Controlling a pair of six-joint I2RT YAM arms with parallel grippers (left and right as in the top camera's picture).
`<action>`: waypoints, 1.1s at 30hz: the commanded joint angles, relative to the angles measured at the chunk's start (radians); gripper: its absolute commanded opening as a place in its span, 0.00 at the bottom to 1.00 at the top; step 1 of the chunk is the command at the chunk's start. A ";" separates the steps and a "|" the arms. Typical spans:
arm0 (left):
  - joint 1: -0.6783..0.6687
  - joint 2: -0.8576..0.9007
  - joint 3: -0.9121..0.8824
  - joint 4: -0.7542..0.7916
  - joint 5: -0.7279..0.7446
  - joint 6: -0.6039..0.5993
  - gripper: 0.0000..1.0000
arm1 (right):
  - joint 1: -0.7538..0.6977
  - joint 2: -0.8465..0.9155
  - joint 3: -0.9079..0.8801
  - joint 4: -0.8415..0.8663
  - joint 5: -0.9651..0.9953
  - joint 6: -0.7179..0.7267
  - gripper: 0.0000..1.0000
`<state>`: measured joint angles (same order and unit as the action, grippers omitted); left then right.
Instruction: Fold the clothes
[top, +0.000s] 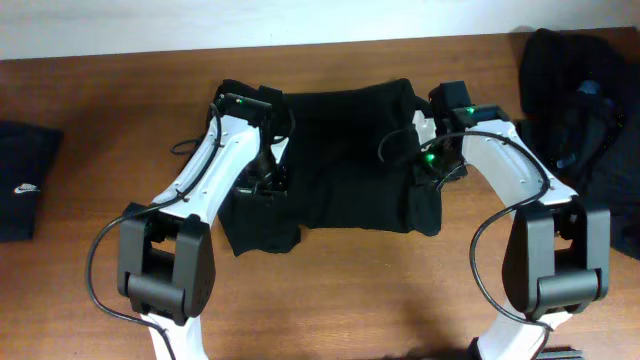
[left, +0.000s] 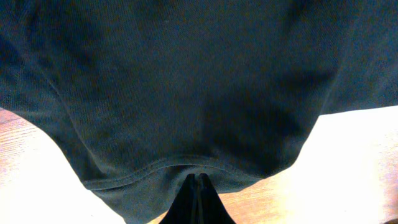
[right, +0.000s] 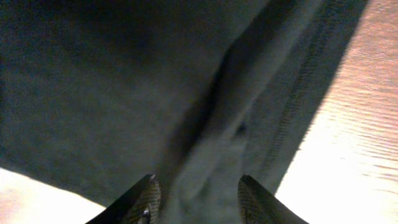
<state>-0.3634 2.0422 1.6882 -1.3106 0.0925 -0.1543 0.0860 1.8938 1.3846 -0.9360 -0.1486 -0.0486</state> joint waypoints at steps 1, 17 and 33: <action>0.003 0.000 -0.006 0.002 -0.011 -0.009 0.02 | -0.003 -0.002 0.014 0.001 0.060 0.006 0.42; 0.003 0.000 -0.006 -0.002 -0.011 -0.008 0.02 | -0.035 0.026 0.005 0.013 0.100 0.092 0.41; 0.003 0.000 -0.006 -0.006 -0.011 -0.008 0.02 | -0.047 0.026 -0.110 0.086 0.052 0.109 0.41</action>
<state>-0.3637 2.0422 1.6878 -1.3151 0.0891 -0.1543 0.0380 1.9121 1.2934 -0.8593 -0.0765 0.0502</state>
